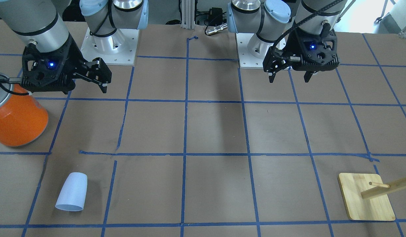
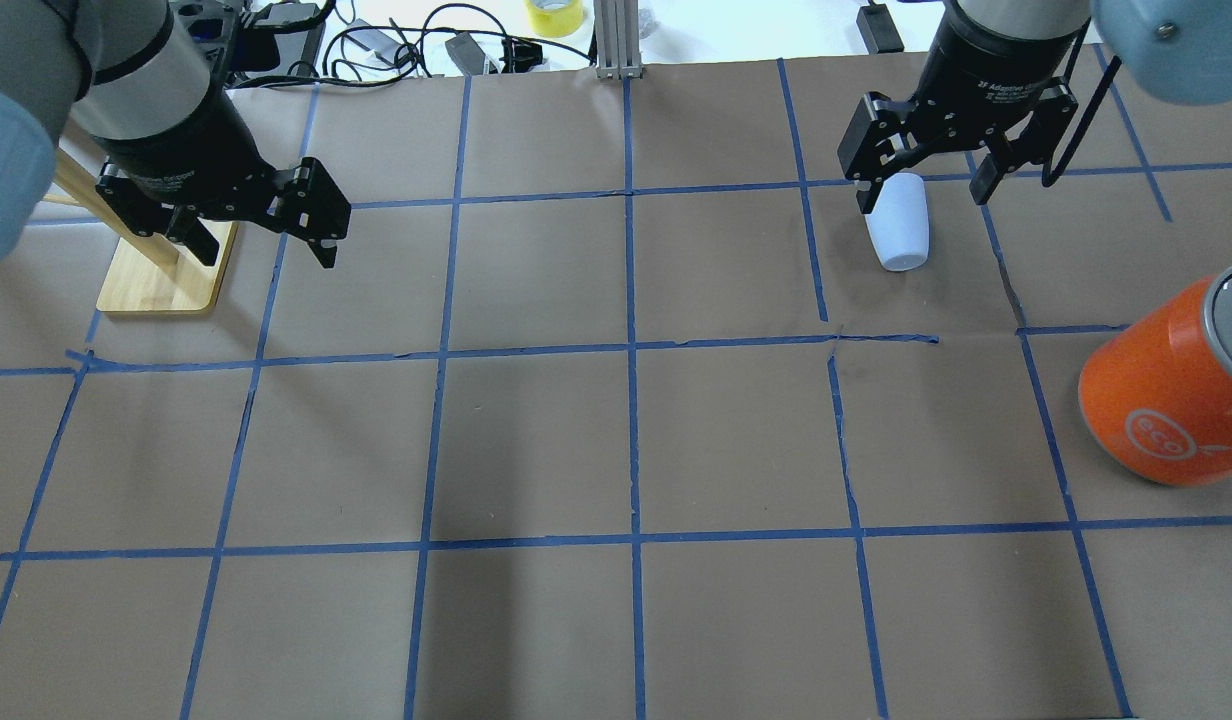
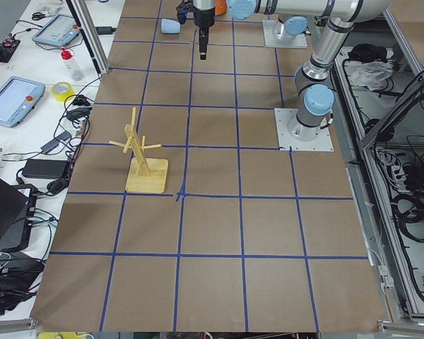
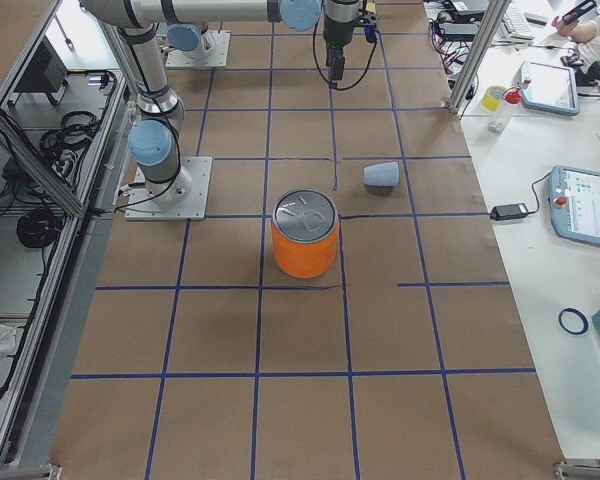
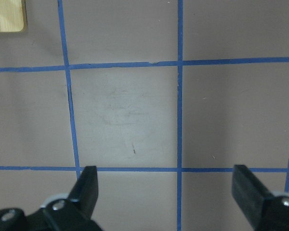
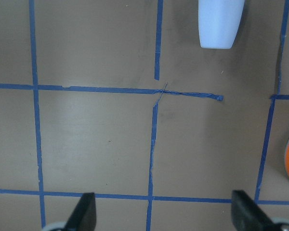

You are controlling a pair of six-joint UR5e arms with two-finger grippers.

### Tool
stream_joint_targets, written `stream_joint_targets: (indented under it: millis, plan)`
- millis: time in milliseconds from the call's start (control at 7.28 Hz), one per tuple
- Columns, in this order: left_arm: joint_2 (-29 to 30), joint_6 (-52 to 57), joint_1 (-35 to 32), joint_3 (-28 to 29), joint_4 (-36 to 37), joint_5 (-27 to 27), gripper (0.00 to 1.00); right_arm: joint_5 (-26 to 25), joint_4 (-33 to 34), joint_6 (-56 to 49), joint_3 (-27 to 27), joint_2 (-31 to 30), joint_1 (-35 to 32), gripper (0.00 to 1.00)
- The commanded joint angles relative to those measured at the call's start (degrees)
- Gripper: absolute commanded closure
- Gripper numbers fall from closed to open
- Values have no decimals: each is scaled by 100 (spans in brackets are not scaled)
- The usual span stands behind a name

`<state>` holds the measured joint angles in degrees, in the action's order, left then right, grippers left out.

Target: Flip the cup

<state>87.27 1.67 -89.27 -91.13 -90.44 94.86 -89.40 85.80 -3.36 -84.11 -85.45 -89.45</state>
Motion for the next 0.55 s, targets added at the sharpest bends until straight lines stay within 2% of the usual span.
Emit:
stream_joint_targets:
  millis: [0, 412]
  plan:
    - [9, 0, 6, 8, 0, -3, 0, 10, 7, 19, 0, 11, -2, 0]
    - [9, 0, 6, -1, 0, -3, 0, -60, 25, -7, 0, -15, 7, 0]
